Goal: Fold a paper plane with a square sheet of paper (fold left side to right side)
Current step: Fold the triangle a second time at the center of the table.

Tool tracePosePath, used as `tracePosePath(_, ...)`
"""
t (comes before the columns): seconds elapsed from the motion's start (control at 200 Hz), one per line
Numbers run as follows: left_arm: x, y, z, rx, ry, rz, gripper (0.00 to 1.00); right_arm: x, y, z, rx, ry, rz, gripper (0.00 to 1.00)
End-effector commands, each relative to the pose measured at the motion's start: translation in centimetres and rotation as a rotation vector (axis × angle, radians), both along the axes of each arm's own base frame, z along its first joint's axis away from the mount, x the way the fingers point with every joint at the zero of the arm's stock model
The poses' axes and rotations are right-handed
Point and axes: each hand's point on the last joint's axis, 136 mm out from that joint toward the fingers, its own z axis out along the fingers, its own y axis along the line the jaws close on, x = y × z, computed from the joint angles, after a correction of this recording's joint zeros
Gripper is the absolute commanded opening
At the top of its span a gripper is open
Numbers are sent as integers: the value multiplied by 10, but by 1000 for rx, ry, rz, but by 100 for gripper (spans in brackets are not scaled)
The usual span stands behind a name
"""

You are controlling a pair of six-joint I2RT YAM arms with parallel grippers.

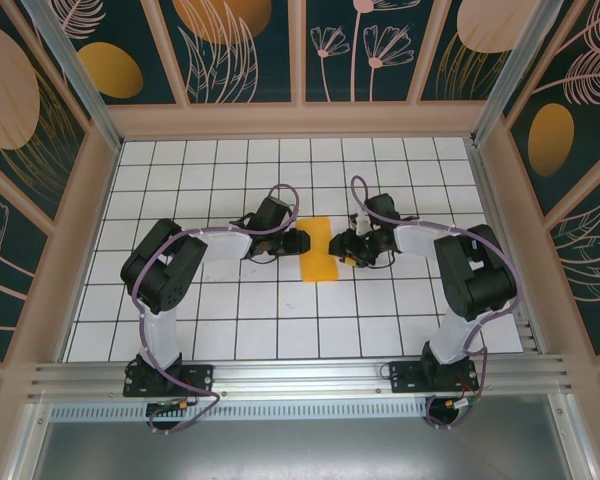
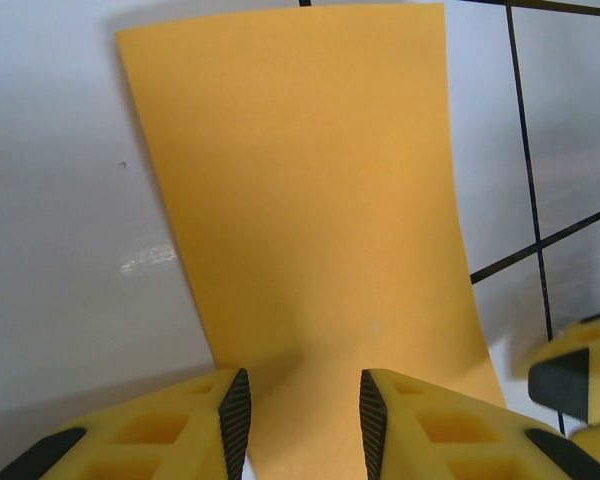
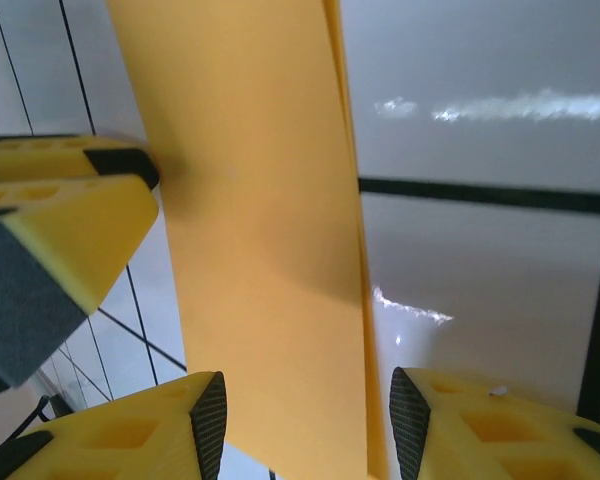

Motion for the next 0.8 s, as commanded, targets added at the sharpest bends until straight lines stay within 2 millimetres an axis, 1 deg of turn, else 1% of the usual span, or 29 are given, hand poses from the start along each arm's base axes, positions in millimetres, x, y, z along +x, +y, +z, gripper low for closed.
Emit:
tracePosePath(0.0, -7, 6, -14, 53, 22, -9, 38, -19, -1, 0, -8, 51, 1, 50)
tracePosePath(0.175, -7, 5, -13, 52, 19, -11, 38, -29, -1, -8, -16, 83, 1, 50)
tracePosePath(0.485, -6, 6, -14, 56, 19, -9, 38, -41, 5, -11, -3, 110, 21, 50)
tracePosePath(0.606, -7, 5, -14, 55, 20, -10, 38, -40, 9, -7, 20, 104, 20, 50)
tracePosePath(0.791, -7, 6, -15, 58, 21, -11, 38, -30, 17, 4, 64, 74, 22, 49)
